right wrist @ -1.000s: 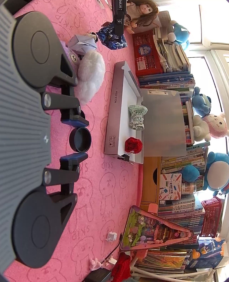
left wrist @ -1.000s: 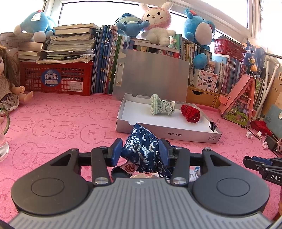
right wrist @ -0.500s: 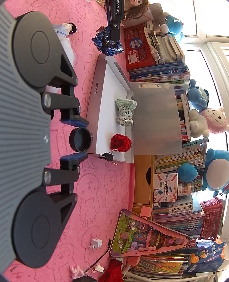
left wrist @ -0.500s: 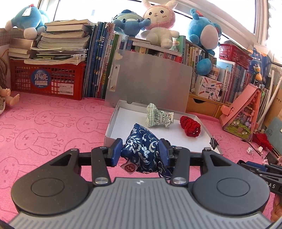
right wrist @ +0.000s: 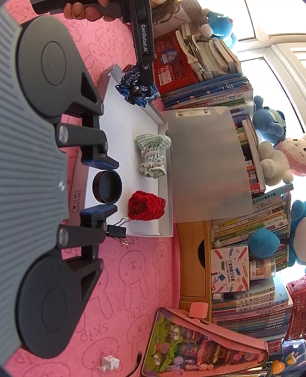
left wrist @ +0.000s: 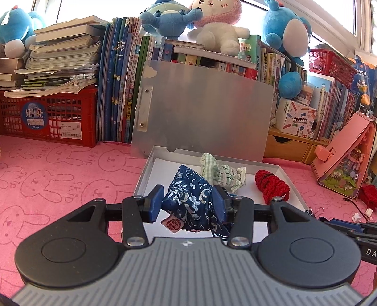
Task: Organize objects
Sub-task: 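Carry the blue pouch and black lid into the white box, then open both tools to release the pouch and lid in the box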
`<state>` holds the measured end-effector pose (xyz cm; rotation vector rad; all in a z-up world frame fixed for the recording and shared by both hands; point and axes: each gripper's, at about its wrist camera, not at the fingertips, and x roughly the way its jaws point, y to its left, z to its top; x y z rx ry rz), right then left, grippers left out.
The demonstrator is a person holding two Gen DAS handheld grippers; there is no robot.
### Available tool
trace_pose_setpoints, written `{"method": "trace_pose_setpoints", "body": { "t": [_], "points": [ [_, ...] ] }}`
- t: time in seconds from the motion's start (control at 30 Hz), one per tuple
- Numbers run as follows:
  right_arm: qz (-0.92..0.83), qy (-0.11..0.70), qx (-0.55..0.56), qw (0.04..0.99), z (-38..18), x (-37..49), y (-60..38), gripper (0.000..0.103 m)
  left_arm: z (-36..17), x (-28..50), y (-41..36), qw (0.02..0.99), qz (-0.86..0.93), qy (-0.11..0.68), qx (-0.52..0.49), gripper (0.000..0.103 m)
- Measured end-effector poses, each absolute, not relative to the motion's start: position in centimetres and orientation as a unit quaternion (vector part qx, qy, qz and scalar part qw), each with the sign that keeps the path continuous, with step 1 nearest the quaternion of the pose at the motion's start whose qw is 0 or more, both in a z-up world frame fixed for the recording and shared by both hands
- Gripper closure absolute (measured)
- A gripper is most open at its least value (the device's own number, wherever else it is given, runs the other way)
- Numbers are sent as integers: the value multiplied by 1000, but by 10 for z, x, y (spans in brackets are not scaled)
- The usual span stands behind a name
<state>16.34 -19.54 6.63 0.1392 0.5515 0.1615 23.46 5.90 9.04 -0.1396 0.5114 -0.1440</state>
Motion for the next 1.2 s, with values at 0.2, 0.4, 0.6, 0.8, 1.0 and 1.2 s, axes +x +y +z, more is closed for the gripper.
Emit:
{"method": "trace_pose_setpoints", "body": {
  "t": [0.2,0.4,0.6,0.8,1.0,1.2],
  "points": [
    [83,303,59,947,65,211,-184,66,83,282,47,959,-50,273,-56,52],
    [74,324,61,941,59,258,-176,66,75,324,39,956,-27,288,-53,52],
    [70,349,52,933,47,288,-169,66,64,355,26,954,-17,296,-42,52],
    [71,364,56,927,42,309,-169,66,57,374,13,953,-10,301,-26,52],
    [67,376,67,922,32,321,-172,66,50,379,9,955,-10,297,-17,51],
    [66,378,66,921,26,318,-171,61,49,375,8,956,-21,291,-11,50]
  ]
}}
